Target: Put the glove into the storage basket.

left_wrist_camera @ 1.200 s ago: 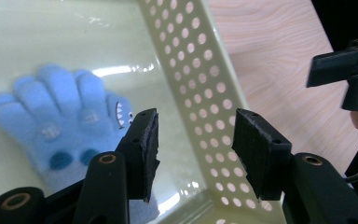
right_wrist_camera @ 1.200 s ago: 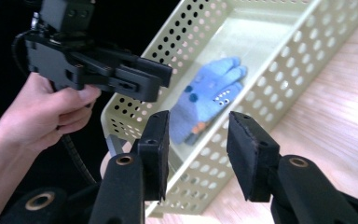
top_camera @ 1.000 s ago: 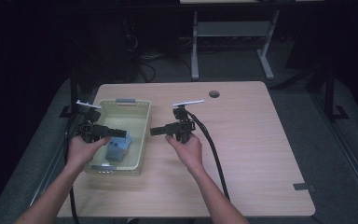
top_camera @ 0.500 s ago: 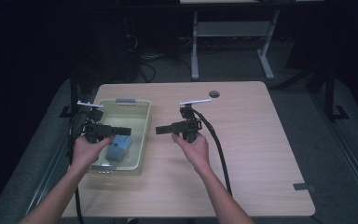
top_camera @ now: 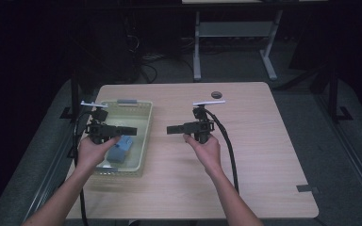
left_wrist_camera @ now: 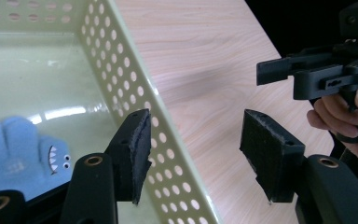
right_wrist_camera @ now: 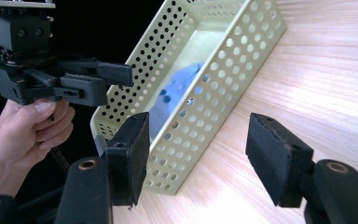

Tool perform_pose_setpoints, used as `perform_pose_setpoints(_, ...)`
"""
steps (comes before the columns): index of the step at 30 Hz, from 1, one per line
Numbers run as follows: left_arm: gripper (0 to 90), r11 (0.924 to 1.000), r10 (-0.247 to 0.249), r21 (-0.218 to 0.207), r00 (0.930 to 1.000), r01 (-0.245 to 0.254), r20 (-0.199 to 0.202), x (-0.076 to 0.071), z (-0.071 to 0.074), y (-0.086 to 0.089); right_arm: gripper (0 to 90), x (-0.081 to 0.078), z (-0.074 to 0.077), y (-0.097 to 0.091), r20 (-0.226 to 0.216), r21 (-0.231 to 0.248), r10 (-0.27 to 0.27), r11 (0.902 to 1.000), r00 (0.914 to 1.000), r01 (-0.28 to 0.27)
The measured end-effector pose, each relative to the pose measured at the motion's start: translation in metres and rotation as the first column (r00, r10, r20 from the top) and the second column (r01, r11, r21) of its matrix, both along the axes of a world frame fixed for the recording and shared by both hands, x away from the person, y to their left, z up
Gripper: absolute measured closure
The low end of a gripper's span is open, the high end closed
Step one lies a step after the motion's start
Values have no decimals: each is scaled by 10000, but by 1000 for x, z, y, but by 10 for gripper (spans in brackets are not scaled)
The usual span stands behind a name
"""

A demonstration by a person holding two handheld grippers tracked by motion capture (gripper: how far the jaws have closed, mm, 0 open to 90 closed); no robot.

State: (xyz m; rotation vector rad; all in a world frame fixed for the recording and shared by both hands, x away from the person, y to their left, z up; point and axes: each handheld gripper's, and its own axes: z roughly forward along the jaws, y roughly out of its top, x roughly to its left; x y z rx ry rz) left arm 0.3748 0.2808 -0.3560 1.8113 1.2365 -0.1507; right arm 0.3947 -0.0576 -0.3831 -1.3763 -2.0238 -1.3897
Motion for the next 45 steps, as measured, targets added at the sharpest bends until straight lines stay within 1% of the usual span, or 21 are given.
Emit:
perform_pose_setpoints(2, 409, 10000, -35, -5, 10000, 35, 63, 0, 0, -1, 388, 0, -1, -4, -16, 2, -58, 10000, 10000, 58)
perform_pose_setpoints(3, 403, 10000, -12, -74, 10000, 12, 37, 0, 0, -3, 388, 0, -1, -5, -59, 19, -98, 10000, 9999, 98)
perform_pose_setpoints(8, 380, 9998, -196, -93, 9997, 197, 154, -1, 2, -8, 376, -1, -1, -14, -93, 5, -220, 9998, 9997, 220)
perform_pose_setpoints(13, 356, 9993, -217, -290, 9992, 227, 321, -2, 6, -13, 362, -2, 0, -22, -101, -18, -285, 9996, 9995, 285)
perform_pose_setpoints(15, 342, 9991, -315, -285, 9986, 327, 415, -2, 7, -15, 360, -2, -1, -26, -92, -43, -344, 9994, 9994, 344)
perform_pose_setpoints(18, 334, 9988, -315, -370, 9980, 335, 541, -4, 8, -20, 356, -3, -3, -32, -144, -24, -411, 9992, 9991, 411)
perform_pose_setpoints(24, 303, 9981, -439, -408, 9974, 463, 575, -4, 8, -28, 353, -5, -6, -45, -199, 77, -570, 9983, 9982, 572)
perform_pose_setpoints(26, 293, 9978, -488, -415, 9969, 514, 609, -4, 8, -32, 346, -6, -7, -49, -233, 6, -574, 9983, 9981, 574)
perform_pose_setpoints(28, 284, 9976, -506, -445, 9966, 535, 646, -5, 8, -35, 344, -7, -8, -52, -247, 37, -628, 9980, 9977, 629)
perform_pose_setpoints(33, 275, 9972, -602, -405, 9952, 634, 766, -7, 9, -43, 330, -8, -9, -59, -301, 187, -749, 9970, 9967, 755)
perform_pose_setpoints(36, 271, 9968, -669, -386, 9942, 704, 844, -9, 10, -47, 324, -9, -10, -63, -301, 139, -744, 9971, 9968, 748)
perform_pose_setpoints(38, 268, 9965, -742, -322, 9933, 773, 884, -10, 11, -50, 320, -10, -12, -66, -350, 191, -765, 9968, 9965, 772)
perform_pose_setpoints(39, 268, 9966, -707, -358, 9935, 741, 889, -11, 11, -52, 313, -10, -12, -68, -347, 174, -766, 9969, 9965, 772)
perform_pose_setpoints(40, 267, 9963, -786, -266, 9924, 814, 945, -12, 11, -53, 308, -11, -13, -70, -331, 94, -828, 9965, 9960, 831)
perform_pose_setpoints(41, 267, 9967, -747, -254, 9925, 774, 970, -13, 11, -56, 307, -11, -13, -72, -281, 39, -862, 9963, 9959, 864)
perform_pose_setpoints(43, 267, 9958, -831, -293, 9917, 864, 976, -14, 9, -59, 302, -12, -14, -76, -381, 120, -913, 9957, 9951, 918)
perform_pose_setpoints(44, 266, 9958, -828, -300, 9918, 861, 969, -15, 9, -62, 300, -13, -14, -78, -439, 71, -926, 9956, 9947, 930)
perform_pose_setpoints(45, 262, 9955, -896, -230, 9911, 922, 985, -15, 8, -64, 298, -13, -15, -80, -372, 36, -954, 9954, 9947, 956)
